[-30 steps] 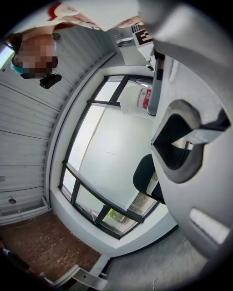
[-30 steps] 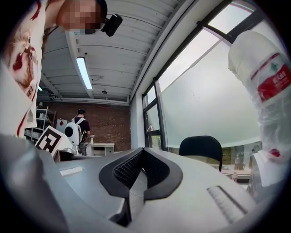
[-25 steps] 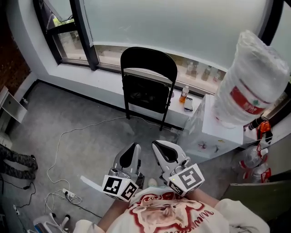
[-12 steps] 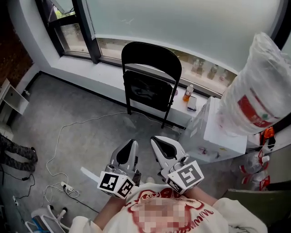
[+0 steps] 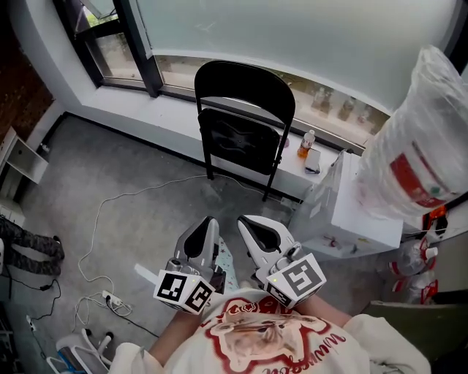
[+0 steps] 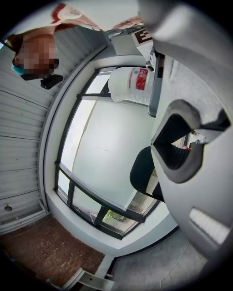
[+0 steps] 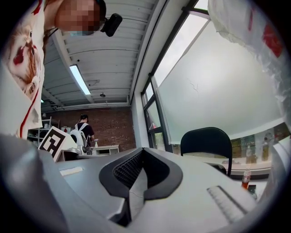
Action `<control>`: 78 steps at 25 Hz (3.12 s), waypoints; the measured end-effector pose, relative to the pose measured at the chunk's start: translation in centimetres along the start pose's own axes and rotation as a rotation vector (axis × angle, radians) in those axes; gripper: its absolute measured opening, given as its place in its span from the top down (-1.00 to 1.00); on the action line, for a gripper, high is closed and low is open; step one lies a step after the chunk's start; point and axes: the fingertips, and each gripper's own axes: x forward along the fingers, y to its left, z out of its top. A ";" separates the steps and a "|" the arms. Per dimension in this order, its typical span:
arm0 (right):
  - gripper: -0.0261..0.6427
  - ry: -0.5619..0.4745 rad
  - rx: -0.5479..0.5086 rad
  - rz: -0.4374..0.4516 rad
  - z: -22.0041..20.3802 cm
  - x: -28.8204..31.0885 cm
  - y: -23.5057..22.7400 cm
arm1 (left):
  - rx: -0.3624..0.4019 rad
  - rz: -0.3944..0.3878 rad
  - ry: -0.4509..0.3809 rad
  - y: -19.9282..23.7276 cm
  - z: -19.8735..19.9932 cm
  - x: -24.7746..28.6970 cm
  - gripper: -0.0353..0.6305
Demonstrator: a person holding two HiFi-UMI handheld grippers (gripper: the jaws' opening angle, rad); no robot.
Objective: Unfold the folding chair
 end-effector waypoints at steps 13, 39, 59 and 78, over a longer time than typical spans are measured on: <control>0.85 0.012 -0.018 -0.089 -0.1 7.7 -7.2 | -0.011 -0.092 0.037 5.5 0.6 10.0 0.89; 0.85 0.115 0.043 -0.327 -1.4 31.7 -23.7 | -0.033 -0.149 0.175 28.1 4.9 34.0 0.89; 0.69 0.068 0.973 -0.627 -15.1 32.8 -32.4 | 0.101 0.002 0.302 40.3 -1.5 41.9 0.89; -0.02 -0.321 1.705 -1.038 -22.8 32.0 -39.5 | 0.103 -0.022 0.466 42.1 -5.9 46.4 0.35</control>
